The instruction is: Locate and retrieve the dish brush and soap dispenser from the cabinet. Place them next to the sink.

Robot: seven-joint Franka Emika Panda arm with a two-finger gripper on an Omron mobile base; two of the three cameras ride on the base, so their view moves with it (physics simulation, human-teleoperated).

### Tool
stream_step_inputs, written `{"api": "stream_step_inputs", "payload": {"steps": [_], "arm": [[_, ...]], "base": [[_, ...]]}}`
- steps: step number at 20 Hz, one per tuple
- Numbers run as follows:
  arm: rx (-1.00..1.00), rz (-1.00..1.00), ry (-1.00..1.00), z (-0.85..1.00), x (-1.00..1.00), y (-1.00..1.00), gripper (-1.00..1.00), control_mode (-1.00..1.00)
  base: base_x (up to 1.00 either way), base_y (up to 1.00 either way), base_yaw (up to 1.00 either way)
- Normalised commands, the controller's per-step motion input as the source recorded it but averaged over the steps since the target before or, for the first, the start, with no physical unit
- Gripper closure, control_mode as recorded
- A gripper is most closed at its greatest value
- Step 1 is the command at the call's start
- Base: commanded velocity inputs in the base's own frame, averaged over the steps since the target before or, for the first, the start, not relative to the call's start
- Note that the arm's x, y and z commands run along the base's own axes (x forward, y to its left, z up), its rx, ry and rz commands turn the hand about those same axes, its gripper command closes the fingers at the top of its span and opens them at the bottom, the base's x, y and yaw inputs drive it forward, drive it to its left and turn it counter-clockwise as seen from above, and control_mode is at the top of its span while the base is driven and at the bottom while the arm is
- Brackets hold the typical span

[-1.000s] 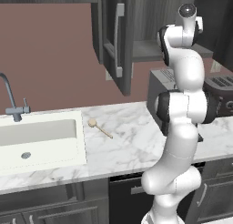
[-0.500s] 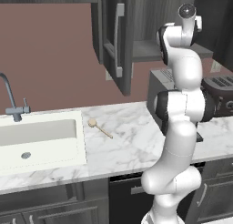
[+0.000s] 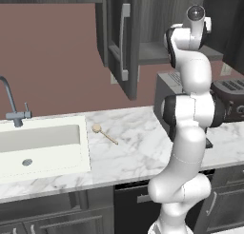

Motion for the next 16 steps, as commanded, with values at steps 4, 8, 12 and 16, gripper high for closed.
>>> {"api": "stream_step_inputs", "payload": {"steps": [4,8,12,16], "arm": [[0.00,0.00,-0.02,0.00,0.00,0.00,1.00,-1.00],[0.00,0.00,0.00,0.00,0.00,0.00,1.00,-1.00],[0.00,0.00,0.00,0.00,0.00,0.01,1.00,-1.00],[0.00,-0.01,0.00,0.00,0.01,0.13,1.00,-1.00]], "base": [[0.00,0.00,0.00],[0.00,0.00,0.00],[0.00,0.00,0.00],[0.00,0.00,0.00]]}}
